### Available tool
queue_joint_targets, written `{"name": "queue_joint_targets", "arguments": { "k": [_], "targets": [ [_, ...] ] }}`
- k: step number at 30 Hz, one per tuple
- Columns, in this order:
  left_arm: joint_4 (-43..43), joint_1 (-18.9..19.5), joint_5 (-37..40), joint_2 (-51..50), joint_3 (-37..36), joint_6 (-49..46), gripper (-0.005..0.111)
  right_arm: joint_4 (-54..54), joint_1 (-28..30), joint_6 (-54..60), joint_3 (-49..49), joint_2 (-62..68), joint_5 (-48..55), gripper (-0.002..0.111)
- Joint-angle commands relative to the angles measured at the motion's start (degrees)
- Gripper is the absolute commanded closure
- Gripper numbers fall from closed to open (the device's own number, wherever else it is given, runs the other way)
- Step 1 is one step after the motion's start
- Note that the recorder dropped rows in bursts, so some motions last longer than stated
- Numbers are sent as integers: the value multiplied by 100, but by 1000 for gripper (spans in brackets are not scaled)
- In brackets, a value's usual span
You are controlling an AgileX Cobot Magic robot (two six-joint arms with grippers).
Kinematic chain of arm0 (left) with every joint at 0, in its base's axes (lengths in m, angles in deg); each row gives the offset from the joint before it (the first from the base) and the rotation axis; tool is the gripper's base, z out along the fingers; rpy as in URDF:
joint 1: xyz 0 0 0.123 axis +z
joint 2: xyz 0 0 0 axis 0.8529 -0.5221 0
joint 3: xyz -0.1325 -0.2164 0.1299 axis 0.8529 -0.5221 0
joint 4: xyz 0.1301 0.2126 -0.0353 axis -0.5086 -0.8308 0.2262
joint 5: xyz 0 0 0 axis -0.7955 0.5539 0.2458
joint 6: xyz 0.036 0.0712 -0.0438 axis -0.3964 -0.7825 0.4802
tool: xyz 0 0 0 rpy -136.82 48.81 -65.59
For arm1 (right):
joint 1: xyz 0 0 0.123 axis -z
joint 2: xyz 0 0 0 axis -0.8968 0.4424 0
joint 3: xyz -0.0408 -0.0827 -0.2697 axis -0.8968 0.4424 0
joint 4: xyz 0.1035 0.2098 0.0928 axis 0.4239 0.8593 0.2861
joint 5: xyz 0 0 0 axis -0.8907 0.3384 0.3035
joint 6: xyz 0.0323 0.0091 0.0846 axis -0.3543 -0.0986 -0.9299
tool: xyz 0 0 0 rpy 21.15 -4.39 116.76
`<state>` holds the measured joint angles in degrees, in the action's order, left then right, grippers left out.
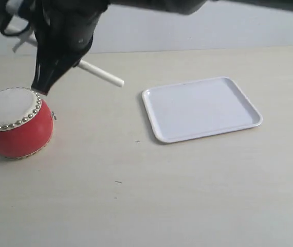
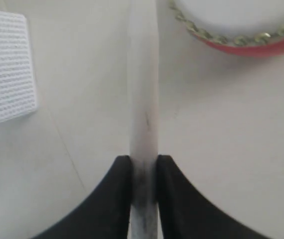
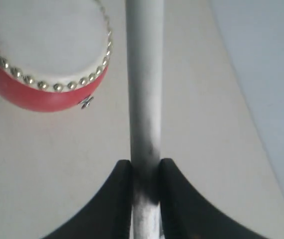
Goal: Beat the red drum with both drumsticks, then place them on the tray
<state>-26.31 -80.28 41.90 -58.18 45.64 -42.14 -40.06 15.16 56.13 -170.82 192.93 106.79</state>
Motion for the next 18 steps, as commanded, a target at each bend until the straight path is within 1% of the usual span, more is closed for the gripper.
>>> {"name": "queue_joint_targets", "arguments": {
  "k": [1,4,6,7,9,13,18],
  "targets": [
    [329,2,20,-739,-71,-163,107,106,-7,-125,-37,-443,26,108],
    [200,2,95,-753,-71,-122,107,150,-7,-125,-37,-118,85,108],
    [-291,2,262,-557,-71,366,107,163,-7,-125,-37,284,49,108],
    [-696,2,346,-347,-50,916,107,166,-7,-125,-37,554,50,108],
    [-876,2,346,60,87,1273,107,166,-7,-89,-37,1024,50,108],
    [-876,2,111,735,273,1264,107,135,-7,-76,-37,1426,89,108],
    [-713,2,110,798,273,1151,107,229,-7,39,-37,1438,171,108]
  ]
}}
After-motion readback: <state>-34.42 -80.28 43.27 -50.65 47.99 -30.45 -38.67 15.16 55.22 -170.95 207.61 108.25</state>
